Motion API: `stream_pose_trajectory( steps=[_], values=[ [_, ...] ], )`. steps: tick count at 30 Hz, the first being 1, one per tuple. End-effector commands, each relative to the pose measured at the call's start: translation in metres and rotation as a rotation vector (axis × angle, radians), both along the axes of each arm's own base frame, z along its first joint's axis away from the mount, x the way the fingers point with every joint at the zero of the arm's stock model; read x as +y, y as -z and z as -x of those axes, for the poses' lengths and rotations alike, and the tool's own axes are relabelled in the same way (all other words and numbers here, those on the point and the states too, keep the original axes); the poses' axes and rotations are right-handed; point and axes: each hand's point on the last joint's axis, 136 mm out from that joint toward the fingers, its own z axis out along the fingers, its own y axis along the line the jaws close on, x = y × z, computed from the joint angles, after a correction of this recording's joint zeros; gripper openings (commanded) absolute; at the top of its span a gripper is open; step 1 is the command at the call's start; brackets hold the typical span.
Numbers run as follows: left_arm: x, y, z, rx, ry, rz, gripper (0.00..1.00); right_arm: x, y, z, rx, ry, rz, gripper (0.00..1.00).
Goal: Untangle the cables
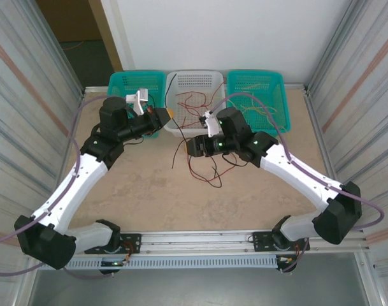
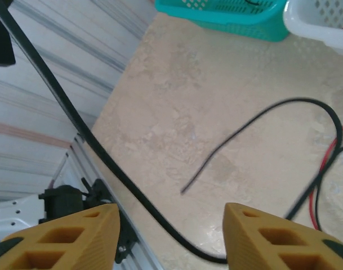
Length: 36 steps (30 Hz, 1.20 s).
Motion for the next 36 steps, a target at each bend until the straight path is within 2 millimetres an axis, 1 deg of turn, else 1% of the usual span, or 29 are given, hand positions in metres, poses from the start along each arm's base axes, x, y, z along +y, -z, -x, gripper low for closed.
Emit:
stream_pose_trajectory(
  steps=[1, 3, 4, 6, 7, 8, 10, 11, 12, 13, 15, 16, 17, 19, 21, 23, 27, 29, 32, 34, 36],
  values=[
    [0.002, -0.01, -0.001, -0.002, 0.016, 0.061, 0.0, 0.005, -0.008, 0.004, -0.029, -0.03, 0.011, 0.37],
    [0.004, -0.008, -0.003, 0.004, 0.01, 0.067, 0.0, 0.006, -0.007, 0.005, -0.028, -0.038, 0.018, 0.21],
    [0.005, -0.008, -0.003, 0.005, 0.006, 0.065, 0.0, 0.007, -0.007, 0.006, -0.029, -0.04, 0.019, 0.15],
    [0.008, -0.003, -0.005, 0.017, -0.005, 0.055, 0.0, 0.007, -0.011, 0.008, -0.033, -0.045, 0.009, 0.08],
    [0.008, 0.0, -0.006, 0.024, -0.008, 0.048, 0.02, 0.007, -0.015, 0.009, -0.039, -0.046, -0.003, 0.05],
    [0.008, 0.003, -0.006, 0.025, -0.007, 0.04, 0.11, 0.007, -0.02, 0.009, -0.044, -0.043, -0.016, 0.03],
    [0.009, 0.016, -0.006, 0.02, -0.006, -0.01, 0.39, 0.006, -0.033, 0.009, -0.051, -0.034, -0.056, 0.0],
    [0.011, 0.027, -0.006, 0.017, -0.011, -0.049, 0.47, 0.006, -0.04, 0.009, -0.048, -0.033, -0.081, 0.0],
    [0.014, 0.04, -0.006, 0.024, -0.025, -0.089, 0.51, 0.005, -0.048, 0.008, -0.04, -0.033, -0.112, 0.0],
    [0.018, 0.054, -0.006, 0.038, -0.041, -0.118, 0.52, 0.003, -0.057, 0.006, -0.033, -0.023, -0.147, 0.0],
    [0.02, 0.071, -0.003, 0.044, -0.045, -0.14, 0.53, -0.002, -0.073, 0.001, -0.014, -0.005, -0.221, 0.0],
    [0.019, 0.074, -0.001, 0.032, -0.038, -0.146, 0.54, -0.005, -0.081, -0.001, -0.004, 0.003, -0.258, 0.0],
    [0.015, 0.075, 0.003, 0.002, -0.023, -0.154, 0.57, -0.008, -0.09, -0.005, 0.005, 0.017, -0.302, 0.0],
    [0.003, 0.066, 0.015, -0.102, 0.002, -0.168, 0.64, -0.014, -0.104, -0.013, 0.025, 0.047, -0.387, 0.0],
    [-0.013, 0.06, 0.031, -0.23, 0.014, -0.203, 0.7, -0.018, -0.119, -0.02, 0.036, 0.082, -0.469, 0.0],
    [-0.025, 0.057, 0.044, -0.334, 0.006, -0.252, 0.73, -0.019, -0.13, -0.026, 0.045, 0.099, -0.527, 0.0],
    [-0.033, 0.054, 0.053, -0.475, -0.063, -0.369, 0.76, -0.02, -0.152, -0.033, 0.03, 0.123, -0.592, 0.0],
    [-0.037, 0.049, 0.056, -0.557, -0.077, -0.45, 0.77, -0.018, -0.157, -0.033, 0.034, 0.117, -0.603, 0.0],
    [-0.052, 0.037, 0.064, -0.687, -0.052, -0.564, 0.78, -0.017, -0.156, -0.033, 0.05, 0.116, -0.602, 0.0],
    [-0.059, 0.033, 0.063, -0.735, -0.049, -0.618, 0.77, -0.016, -0.155, -0.033, 0.066, 0.114, -0.614, 0.0],
    [-0.062, 0.034, 0.058, -0.756, -0.067, -0.645, 0.76, -0.015, -0.159, -0.033, 0.079, 0.11, -0.651, 0.0]
  ],
)
